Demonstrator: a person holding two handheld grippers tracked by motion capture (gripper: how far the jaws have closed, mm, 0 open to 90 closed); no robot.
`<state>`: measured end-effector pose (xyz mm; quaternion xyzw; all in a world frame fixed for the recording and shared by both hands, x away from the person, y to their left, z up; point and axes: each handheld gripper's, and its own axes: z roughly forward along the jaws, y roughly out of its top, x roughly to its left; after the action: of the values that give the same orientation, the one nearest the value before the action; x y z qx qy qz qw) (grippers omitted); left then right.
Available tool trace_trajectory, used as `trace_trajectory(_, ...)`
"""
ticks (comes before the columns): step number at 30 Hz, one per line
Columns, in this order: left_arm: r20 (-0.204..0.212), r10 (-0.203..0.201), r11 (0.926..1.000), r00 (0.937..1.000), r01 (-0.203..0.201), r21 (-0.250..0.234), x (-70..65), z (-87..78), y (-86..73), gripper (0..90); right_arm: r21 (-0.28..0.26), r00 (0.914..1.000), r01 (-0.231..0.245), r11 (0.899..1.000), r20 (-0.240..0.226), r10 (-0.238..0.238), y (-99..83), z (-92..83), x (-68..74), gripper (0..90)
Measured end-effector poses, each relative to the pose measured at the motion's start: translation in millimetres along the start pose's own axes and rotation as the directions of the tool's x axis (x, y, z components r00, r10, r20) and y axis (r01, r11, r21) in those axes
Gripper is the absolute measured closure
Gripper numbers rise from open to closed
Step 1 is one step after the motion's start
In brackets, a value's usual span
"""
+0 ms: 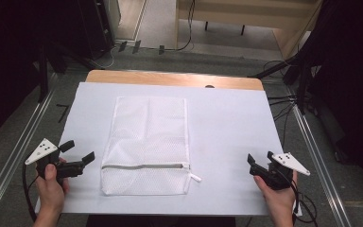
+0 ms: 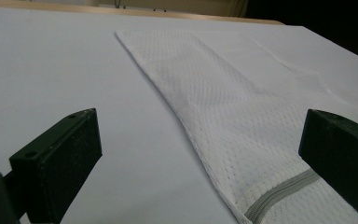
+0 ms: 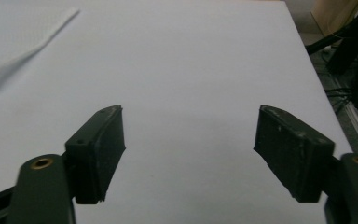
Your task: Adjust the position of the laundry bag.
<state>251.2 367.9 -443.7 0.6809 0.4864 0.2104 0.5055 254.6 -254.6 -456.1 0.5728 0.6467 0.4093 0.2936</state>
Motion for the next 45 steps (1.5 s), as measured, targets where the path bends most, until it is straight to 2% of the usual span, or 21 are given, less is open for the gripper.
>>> trace_trajectory(2, 0.000, -0.001, 1.0000, 1.0000, 0.001, -0.001, -0.1, 0.0, 0.2, 0.0, -0.011, 0.9992, -0.019, 1.000, -0.035, 0.018, 1.0, 1.5, 4.1, 37.2)
trace_trajectory(4, 0.003, -0.001, 1.0000, 1.0000, 0.001, -0.001, -0.8, 0.7, 0.4, 0.0, -0.012, 0.9968, -0.029, 1.000, -0.074, 0.028, 2.2, 4.5, 11.0, 42.3)
trace_trajectory(5, 0.003, -0.001, 1.0000, 1.0000, 0.001, -0.001, -0.8, 0.7, 0.4, 0.0, -0.012, 0.9968, -0.029, 1.000, -0.074, 0.028, 2.2, 4.5, 11.0, 42.3)
trace_trajectory(6, 0.004, 0.000, 1.0000, 1.0000, 0.000, -0.003, -1.8, 2.3, 0.6, 0.0, -0.010, 0.9959, -0.018, 1.000, -0.089, 0.017, 4.1, 7.6, 22.0, 46.3)
trace_trajectory(9, 0.007, 0.009, 1.0000, 0.9999, -0.009, 0.004, -4.0, 4.7, 1.0, 0.0, -0.007, 0.9936, -0.007, 1.000, -0.113, 0.006, 8.2, 13.1, 37.5, 49.6)
trace_trajectory(16, 0.010, 0.012, 0.9999, 0.9999, -0.012, 0.003, -5.7, 5.6, 0.8, 0.0, 0.027, 0.9821, -0.035, 0.999, -0.184, 0.040, 14.9, 28.3, 60.9, 52.8)
trace_trajectory(17, 0.012, 0.010, 1.0000, 0.9999, -0.010, 0.002, -6.0, 5.4, 0.8, 0.0, 0.038, 0.9773, -0.028, 0.999, -0.209, 0.035, 16.0, 33.4, 71.3, 54.3)
trace_trajectory(18, 0.012, 0.007, 1.0000, 0.9999, -0.007, 0.000, -6.3, 5.2, 0.9, 0.0, 0.047, 0.9770, -0.014, 0.999, -0.212, 0.024, 16.5, 36.5, 76.7, 55.2)
trace_trajectory(19, 0.013, 0.003, 1.0000, 0.9999, -0.003, -0.002, -6.7, 4.9, 0.9, 0.0, 0.047, 0.9770, -0.014, 0.999, -0.212, 0.024, 16.5, 36.5, 76.7, 55.2)
trace_trajectory(20, 0.015, 0.005, 1.0000, 0.9999, -0.005, -0.003, -6.8, 4.5, 0.8, 0.0, 0.084, 0.9746, 0.006, 0.996, -0.224, 0.013, 17.1, 43.7, 90.8, 54.9)
trace_trajectory(21, 0.015, 0.005, 1.0000, 0.9999, -0.005, -0.003, -6.8, 4.5, 0.8, 0.0, 0.084, 0.9746, 0.006, 0.996, -0.224, 0.013, 17.1, 43.7, 90.8, 54.9)
trace_trajectory(22, 0.013, 0.006, 1.0000, 0.9999, -0.006, -0.002, -7.6, 4.2, 0.6, 0.0, 0.097, 0.9696, 0.025, 0.995, -0.245, -0.001, 16.8, 50.5, 101.2, 55.5)
trace_trajectory(23, 0.013, 0.006, 1.0000, 0.9999, -0.006, -0.002, -7.6, 4.2, 0.6, 0.0, 0.097, 0.9696, 0.025, 0.995, -0.245, -0.001, 16.8, 50.5, 101.2, 55.5)
trace_trajectory(24, 0.016, 0.005, 1.0000, 0.9999, -0.005, -0.002, -8.4, 4.1, 0.3, 0.0, 0.110, 0.9621, 0.039, 0.993, -0.273, -0.008, 17.3, 58.0, 113.8, 56.8)
trace_trajectory(27, 0.018, 0.006, 1.0000, 0.9998, -0.006, 0.000, -8.7, 3.7, 0.1, 0.0, 0.115, 0.9559, 0.041, 0.993, -0.294, -0.006, 18.5, 64.0, 122.4, 57.2)
trace_trajectory(29, 0.019, 0.005, 1.0000, 0.9998, -0.005, -0.001, -9.2, 3.2, -0.3, 0.0, 0.131, 0.9436, 0.006, 0.991, -0.329, 0.038, 21.1, 74.3, 133.1, 57.6)
trace_trajectory(31, 0.020, 0.006, 1.0000, 0.9998, -0.006, -0.001, -9.7, 2.7, -0.7, 0.0, 0.134, 0.9410, -0.008, 0.991, -0.334, 0.053, 21.0, 77.7, 135.8, 58.2)
trace_trajectory(34, 0.023, 0.006, 1.0000, 0.9997, -0.006, 0.000, -9.8, 2.7, -1.1, 0.0, 0.187, 0.9484, 0.006, 0.982, -0.312, 0.054, 21.5, 90.0, 147.5, 59.6)
trace_trajectory(37, 0.023, 0.003, 1.0000, 0.9997, -0.003, -0.002, -9.2, 2.7, -0.9, 0.0, 0.197, 0.9482, 0.012, 0.980, -0.313, 0.052, 22.1, 93.5, 150.9, 59.7)
trace_trajectory(39, 0.023, 0.003, 1.0000, 0.9997, -0.003, -0.001, -8.9, 3.1, -0.7, 0.2, 0.211, 0.9528, 0.022, 0.977, -0.300, 0.044, 22.8, 98.8, 154.6, 59.8)
trace_trajectory(45, 0.026, 0.005, 1.0000, 0.9996, -0.005, 0.002, -10.2, 4.8, -0.3, 0.2, 0.214, 0.9565, 0.002, 0.977, -0.285, 0.061, 27.4, 110.2, 157.3, 60.3)
